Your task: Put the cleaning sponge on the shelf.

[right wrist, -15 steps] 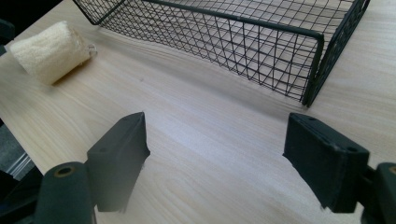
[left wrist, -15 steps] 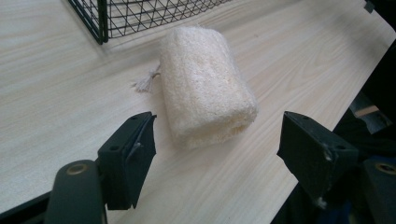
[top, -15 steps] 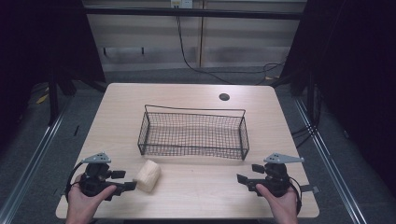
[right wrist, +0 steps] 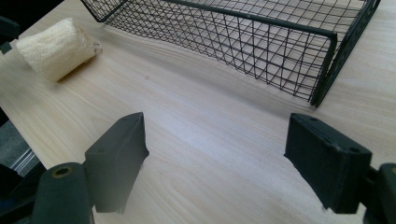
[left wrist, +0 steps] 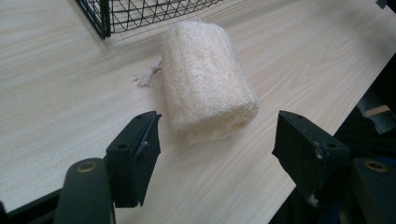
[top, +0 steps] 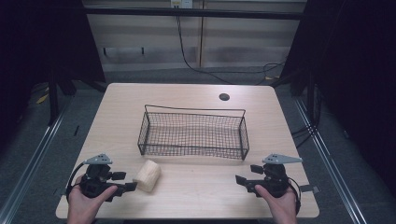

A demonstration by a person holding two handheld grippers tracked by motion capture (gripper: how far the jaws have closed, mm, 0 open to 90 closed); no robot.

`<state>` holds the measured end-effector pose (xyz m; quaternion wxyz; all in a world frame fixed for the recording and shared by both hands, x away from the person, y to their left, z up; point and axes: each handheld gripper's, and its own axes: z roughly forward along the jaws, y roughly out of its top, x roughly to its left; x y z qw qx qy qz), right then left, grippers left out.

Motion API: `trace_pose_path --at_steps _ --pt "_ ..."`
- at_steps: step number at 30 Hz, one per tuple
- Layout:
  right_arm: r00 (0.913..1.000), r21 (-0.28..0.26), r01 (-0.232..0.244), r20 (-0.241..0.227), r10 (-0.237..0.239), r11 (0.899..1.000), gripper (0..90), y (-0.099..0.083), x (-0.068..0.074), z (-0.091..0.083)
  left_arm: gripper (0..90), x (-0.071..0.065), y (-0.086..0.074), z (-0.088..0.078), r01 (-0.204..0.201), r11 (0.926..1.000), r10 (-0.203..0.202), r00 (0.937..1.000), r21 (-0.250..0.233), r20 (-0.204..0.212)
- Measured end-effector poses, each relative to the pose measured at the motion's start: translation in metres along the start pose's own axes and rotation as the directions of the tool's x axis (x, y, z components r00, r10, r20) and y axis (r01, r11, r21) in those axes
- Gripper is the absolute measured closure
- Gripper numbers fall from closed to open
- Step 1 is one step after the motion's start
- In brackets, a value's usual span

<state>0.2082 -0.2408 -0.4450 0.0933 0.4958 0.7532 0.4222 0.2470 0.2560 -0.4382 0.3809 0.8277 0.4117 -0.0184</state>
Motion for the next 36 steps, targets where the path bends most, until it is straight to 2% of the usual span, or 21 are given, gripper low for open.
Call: trace_pose_path --at_steps 2,6,7,9,14,15,16,18,19,20,23,26,27,30,33,35,36 --pt "1.0000 0.004 0.004 -0.006 -0.004 1.000 20.2 0.000 0.002 0.000 30.5 -0.001 0.001 -0.001 -0.011 0.9999 0.011 0.9999 0.008 -0.004" --pt "0.9999 0.007 0.010 -0.010 -0.010 1.000 20.1 0.000 0.003 0.001 30.1 -0.002 0.003 -0.005 -0.010 0.9999 0.010 0.9999 0.010 -0.006" --pt "0.9997 0.008 0.017 -0.016 -0.016 1.000 20.1 0.000 0.003 0.002 30.4 -0.003 0.004 -0.006 0.001 1.0000 -0.001 0.9999 0.010 -0.015" --pt "0.9997 0.015 0.016 -0.020 -0.016 1.000 20.1 0.001 0.003 0.003 35.6 -0.005 0.005 -0.005 0.012 0.9998 -0.011 0.9997 0.018 -0.024" --pt "0.9993 0.022 0.023 -0.030 -0.023 0.999 20.1 0.001 0.005 0.005 36.7 -0.010 0.008 -0.007 0.006 0.9995 -0.005 0.9998 0.033 -0.021" --pt "0.9990 0.023 0.029 -0.034 -0.028 0.999 20.1 0.001 0.006 0.005 39.7 -0.013 0.011 -0.010 0.018 0.9996 -0.017 0.9991 0.023 -0.038" --pt "0.9990 0.023 0.029 -0.034 -0.028 0.999 20.1 0.001 0.006 0.005 41.2 -0.013 0.011 -0.010 0.018 0.9996 -0.017 0.9991 0.023 -0.038" --pt "0.9988 0.022 0.032 -0.037 -0.031 0.999 20.1 0.001 0.006 0.005 41.1 -0.016 0.014 -0.012 0.011 0.9997 -0.010 0.9978 0.022 -0.066" --pt "0.9986 0.020 0.033 -0.042 -0.032 0.999 20.1 0.001 0.007 0.005 39.3 -0.017 0.017 -0.014 0.009 0.9995 -0.008 0.9988 0.029 -0.048" --pt "0.9986 0.020 0.033 -0.042 -0.032 0.999 20.1 0.001 0.007 0.005 37.8 -0.017 0.017 -0.014 0.009 0.9995 -0.008 0.9988 0.029 -0.048" --pt "0.9984 0.021 0.034 -0.045 -0.033 0.999 20.1 0.002 0.006 0.006 32.9 -0.016 0.024 -0.016 -0.014 0.9967 0.019 0.9978 0.080 -0.064" --pt "0.9982 0.018 0.034 -0.051 -0.033 0.999 20.1 0.003 0.006 0.006 29.6 -0.016 0.029 -0.017 -0.014 0.9963 0.019 0.9981 0.085 -0.058" --pt "0.9980 0.017 0.036 -0.052 -0.035 0.999 20.1 0.003 0.007 0.006 29.4 -0.016 0.033 -0.018 -0.015 0.9939 0.020 0.9985 0.109 -0.051" --pt "0.9974 0.017 0.043 -0.058 -0.042 0.999 20.1 0.004 0.007 0.007 27.5 -0.017 0.037 -0.018 -0.007 0.9932 0.013 0.9986 0.116 -0.050" --pt "0.9973 0.026 0.043 -0.061 -0.041 0.999 20.1 0.005 0.007 0.009 28.0 -0.021 0.047 -0.019 -0.026 0.9870 0.039 0.9964 0.158 -0.075" --pt "0.9971 0.027 0.041 -0.066 -0.039 0.999 20.1 0.006 0.007 0.010 27.5 -0.023 0.048 -0.018 -0.026 0.9861 0.040 0.9959 0.164 -0.081" --pt "0.9971 0.027 0.041 -0.066 -0.039 0.999 20.1 0.006 0.007 0.010 27.5 -0.024 0.050 -0.017 -0.030 0.9819 0.047 0.9950 0.187 -0.088"
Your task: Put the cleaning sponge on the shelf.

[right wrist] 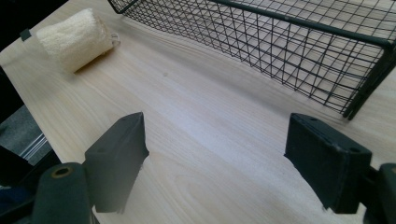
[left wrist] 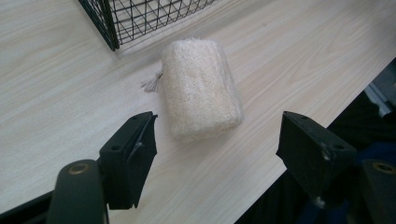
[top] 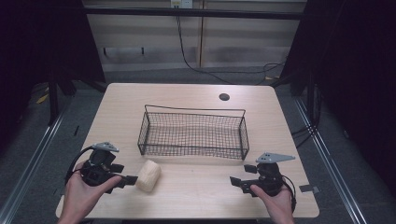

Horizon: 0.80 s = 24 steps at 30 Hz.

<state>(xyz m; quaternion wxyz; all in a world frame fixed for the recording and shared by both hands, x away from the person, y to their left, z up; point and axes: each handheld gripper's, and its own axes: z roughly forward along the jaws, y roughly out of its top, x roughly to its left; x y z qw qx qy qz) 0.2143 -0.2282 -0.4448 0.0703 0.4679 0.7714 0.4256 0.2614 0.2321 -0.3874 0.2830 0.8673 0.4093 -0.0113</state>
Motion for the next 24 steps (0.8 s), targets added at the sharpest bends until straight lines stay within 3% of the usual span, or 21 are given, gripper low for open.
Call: trace_pose_path --at_steps 2,7,13,16,17,20,24 --pt "0.9999 0.000 0.009 -0.006 -0.009 1.000 20.1 0.001 0.000 0.001 26.4 -0.002 0.006 0.002 -0.008 0.9997 0.008 0.9996 0.021 -0.026" --pt "0.9999 0.009 0.011 -0.013 -0.011 1.000 20.1 0.002 0.001 0.003 22.2 -0.003 0.015 0.004 -0.010 0.9963 0.012 0.9997 0.085 -0.020" --pt "0.9996 0.014 0.016 -0.022 -0.016 1.000 19.8 0.004 0.001 0.007 19.7 -0.002 0.024 0.006 0.003 0.9942 -0.004 1.0000 0.107 0.009" --pt "0.9996 0.013 0.017 -0.025 -0.017 1.000 19.8 0.005 0.001 0.007 19.6 -0.001 0.026 0.008 0.010 0.9926 -0.011 0.9999 0.121 0.001" --pt "0.9996 0.012 0.017 -0.023 -0.016 1.000 19.6 0.005 0.001 0.007 19.6 -0.002 0.030 0.010 0.009 0.9894 -0.009 1.0000 0.145 0.002" --pt "0.9995 0.011 0.019 -0.026 -0.019 1.000 19.6 0.005 0.000 0.007 18.3 -0.003 0.033 0.010 0.015 0.9898 -0.016 0.9999 0.142 -0.001" --pt "0.9994 0.014 0.021 -0.028 -0.021 1.000 19.5 0.005 0.000 0.007 16.9 -0.003 0.041 0.015 0.013 0.9824 -0.014 0.9999 0.186 0.003"
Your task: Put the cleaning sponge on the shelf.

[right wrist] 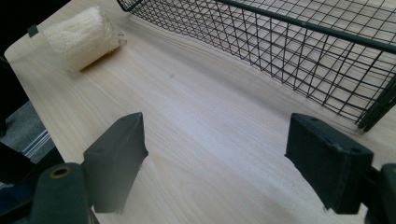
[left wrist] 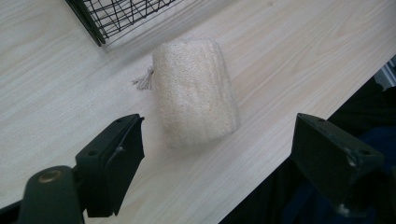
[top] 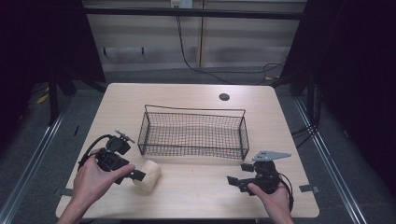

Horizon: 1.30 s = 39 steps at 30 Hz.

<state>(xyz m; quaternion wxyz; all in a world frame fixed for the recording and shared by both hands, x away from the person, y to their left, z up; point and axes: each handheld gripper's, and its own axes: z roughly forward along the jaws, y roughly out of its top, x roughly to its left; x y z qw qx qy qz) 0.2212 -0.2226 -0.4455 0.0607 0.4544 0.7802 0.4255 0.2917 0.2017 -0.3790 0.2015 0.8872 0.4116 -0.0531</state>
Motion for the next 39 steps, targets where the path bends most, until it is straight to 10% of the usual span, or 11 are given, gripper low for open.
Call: trace_pose_path --at_steps 18,39 --pt "1.0000 0.005 -0.002 -0.001 0.002 1.000 19.4 0.000 0.000 0.001 17.4 0.002 0.019 0.018 0.005 0.9933 -0.004 0.9999 0.116 -0.017" --pt "1.0000 0.023 0.003 -0.007 -0.003 1.000 19.2 0.000 0.001 0.003 17.9 0.002 0.036 0.052 0.022 0.9661 -0.007 0.9982 0.257 -0.059"
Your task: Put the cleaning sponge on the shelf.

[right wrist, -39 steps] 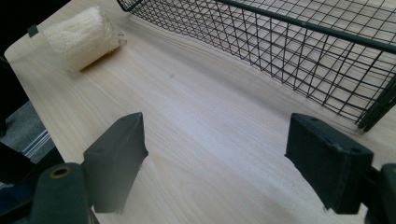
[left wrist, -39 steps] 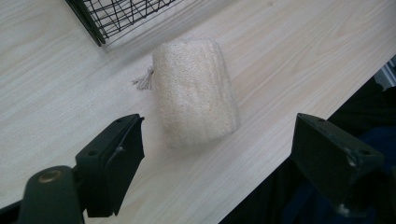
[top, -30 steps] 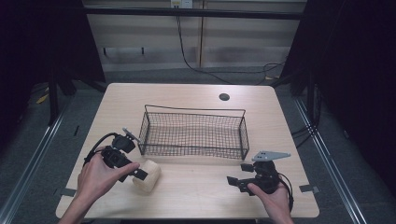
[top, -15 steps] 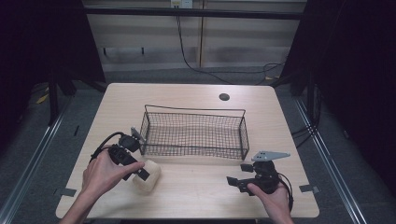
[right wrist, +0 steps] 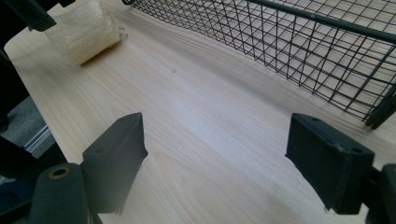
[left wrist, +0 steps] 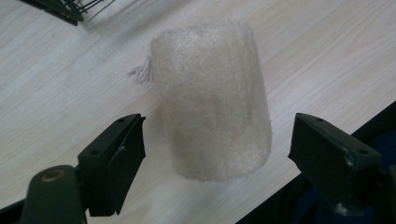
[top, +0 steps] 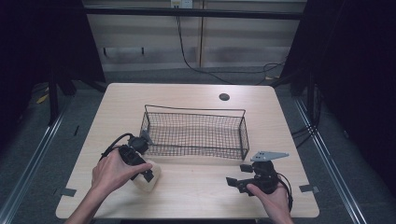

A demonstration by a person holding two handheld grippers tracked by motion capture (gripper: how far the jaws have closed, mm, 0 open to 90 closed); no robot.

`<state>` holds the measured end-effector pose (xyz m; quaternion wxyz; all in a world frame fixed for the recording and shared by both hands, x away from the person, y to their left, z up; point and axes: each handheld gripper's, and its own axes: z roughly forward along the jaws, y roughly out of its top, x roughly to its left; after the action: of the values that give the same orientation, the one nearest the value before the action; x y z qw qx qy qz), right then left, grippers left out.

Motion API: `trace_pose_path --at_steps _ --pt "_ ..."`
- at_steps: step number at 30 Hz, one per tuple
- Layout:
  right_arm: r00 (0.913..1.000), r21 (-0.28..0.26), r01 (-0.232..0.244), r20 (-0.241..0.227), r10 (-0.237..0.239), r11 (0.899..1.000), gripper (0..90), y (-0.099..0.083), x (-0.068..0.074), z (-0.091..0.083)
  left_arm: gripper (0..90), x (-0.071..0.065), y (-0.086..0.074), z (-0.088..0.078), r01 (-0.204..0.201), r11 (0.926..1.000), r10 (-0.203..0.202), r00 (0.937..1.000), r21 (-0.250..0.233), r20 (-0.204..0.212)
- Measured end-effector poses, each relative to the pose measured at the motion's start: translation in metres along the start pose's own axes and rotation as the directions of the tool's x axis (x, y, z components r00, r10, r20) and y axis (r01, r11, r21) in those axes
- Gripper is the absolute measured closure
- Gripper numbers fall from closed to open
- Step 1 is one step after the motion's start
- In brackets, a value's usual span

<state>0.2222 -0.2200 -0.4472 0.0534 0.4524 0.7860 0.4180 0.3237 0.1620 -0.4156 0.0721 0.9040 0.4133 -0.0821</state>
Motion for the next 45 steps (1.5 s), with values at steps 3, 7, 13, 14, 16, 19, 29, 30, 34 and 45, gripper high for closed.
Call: trace_pose_path --at_steps 3,7,13,14,16,19,29,30,34,45 --pt "1.0000 0.005 -0.001 0.000 0.001 1.000 19.1 0.000 0.000 0.001 17.8 0.000 0.002 0.002 0.003 1.0000 -0.003 1.0000 0.006 -0.008" --pt "1.0000 0.007 -0.001 -0.001 0.001 1.000 19.1 0.000 0.000 0.001 18.0 -0.001 0.005 0.007 0.003 0.9999 -0.003 1.0000 0.017 -0.007" --pt "1.0000 0.011 -0.001 -0.004 0.001 1.000 19.1 0.000 0.000 0.002 19.3 -0.003 0.008 0.017 0.024 0.9983 -0.022 0.9985 0.052 -0.050" --pt "1.0000 0.013 0.000 -0.005 0.000 1.000 19.1 0.000 0.000 0.002 18.7 -0.003 0.009 0.018 0.028 0.9982 -0.025 0.9984 0.053 -0.051" --pt "1.0000 0.020 -0.002 0.004 0.002 1.000 19.1 0.000 0.000 0.002 18.4 -0.004 0.010 0.021 0.021 0.9983 -0.019 0.9991 0.054 -0.039" --pt "1.0000 0.019 -0.003 0.003 0.003 1.000 19.1 0.000 0.000 0.002 19.6 -0.005 0.012 0.026 0.027 0.9972 -0.023 0.9986 0.070 -0.048" --pt "1.0000 0.021 -0.007 0.004 0.007 1.000 19.1 0.000 0.000 0.002 23.3 -0.006 0.010 0.032 0.028 0.9969 -0.024 0.9981 0.074 -0.058" --pt "1.0000 0.021 -0.005 0.004 0.004 1.000 19.1 0.000 0.000 0.003 23.3 -0.006 0.010 0.034 0.027 0.9969 -0.024 0.9984 0.074 -0.050" --pt "1.0000 0.023 -0.008 0.003 0.008 1.000 19.1 0.000 0.001 0.003 23.4 -0.006 0.009 0.038 0.025 0.9967 -0.022 0.9989 0.078 -0.040" --pt "1.0000 0.025 -0.006 0.000 0.006 1.000 19.1 0.000 0.000 0.004 26.0 -0.007 0.010 0.036 0.023 0.9961 -0.017 0.9976 0.085 -0.067"
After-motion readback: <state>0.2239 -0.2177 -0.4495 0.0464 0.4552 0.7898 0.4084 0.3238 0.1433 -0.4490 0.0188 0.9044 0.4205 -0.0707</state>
